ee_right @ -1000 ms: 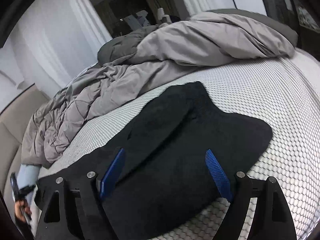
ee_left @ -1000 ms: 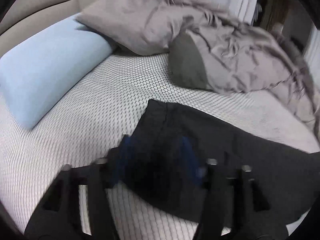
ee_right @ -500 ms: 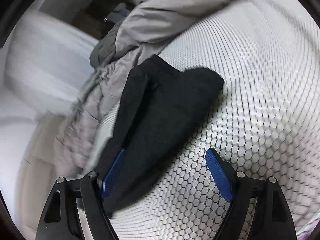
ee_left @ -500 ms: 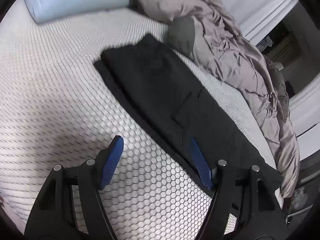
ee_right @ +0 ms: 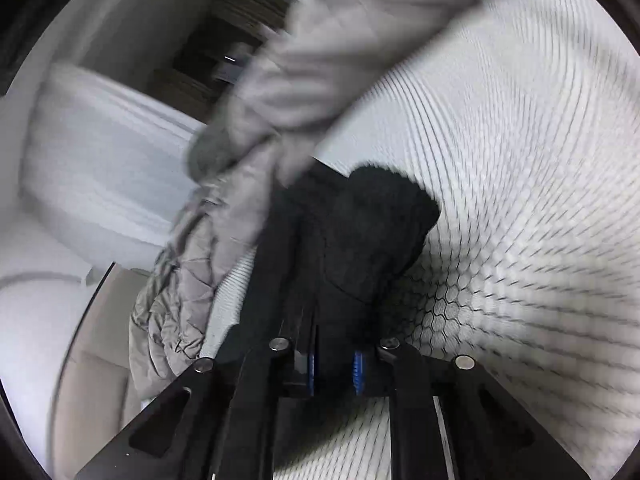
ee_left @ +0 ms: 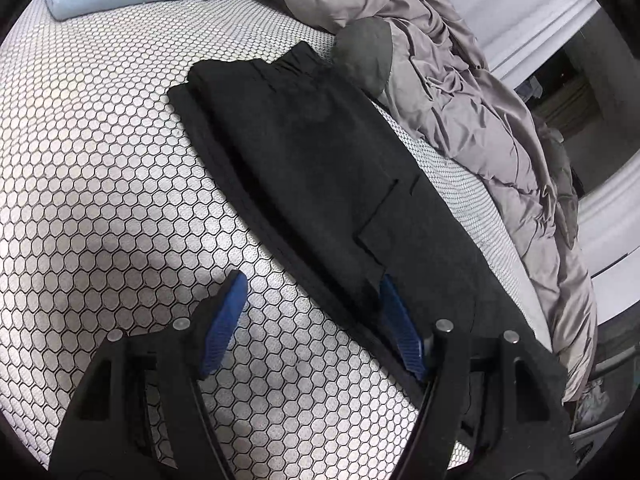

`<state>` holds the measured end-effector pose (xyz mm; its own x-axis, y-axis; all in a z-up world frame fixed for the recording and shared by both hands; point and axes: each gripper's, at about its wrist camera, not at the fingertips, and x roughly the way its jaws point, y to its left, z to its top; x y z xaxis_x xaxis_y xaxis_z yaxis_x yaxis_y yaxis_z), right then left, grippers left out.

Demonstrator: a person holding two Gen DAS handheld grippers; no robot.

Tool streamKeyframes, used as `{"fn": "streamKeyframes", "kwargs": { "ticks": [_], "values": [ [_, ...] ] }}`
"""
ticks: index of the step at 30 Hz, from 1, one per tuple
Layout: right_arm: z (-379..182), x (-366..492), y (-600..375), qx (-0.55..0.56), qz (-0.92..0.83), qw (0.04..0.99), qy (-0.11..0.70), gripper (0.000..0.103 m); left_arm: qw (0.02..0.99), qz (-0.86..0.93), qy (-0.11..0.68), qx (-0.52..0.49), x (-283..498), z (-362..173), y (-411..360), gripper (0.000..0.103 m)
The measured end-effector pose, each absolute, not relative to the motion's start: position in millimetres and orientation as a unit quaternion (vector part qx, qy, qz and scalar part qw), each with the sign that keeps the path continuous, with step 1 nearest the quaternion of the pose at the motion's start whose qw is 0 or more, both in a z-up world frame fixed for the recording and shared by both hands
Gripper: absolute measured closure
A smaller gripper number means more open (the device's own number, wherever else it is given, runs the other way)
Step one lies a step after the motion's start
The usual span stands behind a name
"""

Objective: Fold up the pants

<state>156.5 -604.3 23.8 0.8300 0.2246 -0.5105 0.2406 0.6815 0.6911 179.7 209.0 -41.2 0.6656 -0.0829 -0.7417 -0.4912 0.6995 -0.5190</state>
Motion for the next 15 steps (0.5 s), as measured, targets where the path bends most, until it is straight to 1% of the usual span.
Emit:
{"fn": "streamKeyframes", "kwargs": {
  "ticks": [1,2,3,5,6,7,8,9,11,12,15],
  "values": [
    [24,152,-604,0.382,-0.025,0.873,0.304,0.091,0.834,0.122,0.39,-0.369,180,-41,210,0.037],
    [16,154,-605,0.373,-0.04,0.867,0.327,0.088,0.835,0.122,0.39,-0.369,182,-41,210,0.037],
    [0,160,-606,0.373,-0.051,0.852,0.364,0.088,0.835,0.12,0.391,-0.369,183,-41,211,0.037],
    [-24,163,-613,0.403,-0.062,0.822,0.399,0.086,0.832,0.12,0.39,-0.376,189,-43,213,0.037],
    [-29,162,-616,0.428,-0.052,0.812,0.393,0.086,0.83,0.122,0.388,-0.382,195,-43,215,0.037],
    [-27,158,-616,0.444,-0.046,0.809,0.382,0.085,0.829,0.126,0.381,-0.39,197,-44,217,0.041],
    [-24,157,-618,0.454,-0.043,0.808,0.375,0.083,0.829,0.128,0.375,-0.396,200,-44,219,0.059],
    [-18,154,-617,0.459,-0.043,0.81,0.362,0.079,0.826,0.134,0.374,-0.4,202,-47,220,0.079],
    [-13,155,-613,0.451,-0.043,0.818,0.354,0.058,0.825,0.145,0.378,-0.394,206,-50,222,0.096],
    [-13,156,-611,0.45,-0.039,0.818,0.357,0.056,0.827,0.15,0.379,-0.388,205,-49,221,0.099],
    [-18,166,-602,0.456,-0.029,0.812,0.365,0.056,0.837,0.147,0.364,-0.383,190,-37,222,0.101]
  ]
}}
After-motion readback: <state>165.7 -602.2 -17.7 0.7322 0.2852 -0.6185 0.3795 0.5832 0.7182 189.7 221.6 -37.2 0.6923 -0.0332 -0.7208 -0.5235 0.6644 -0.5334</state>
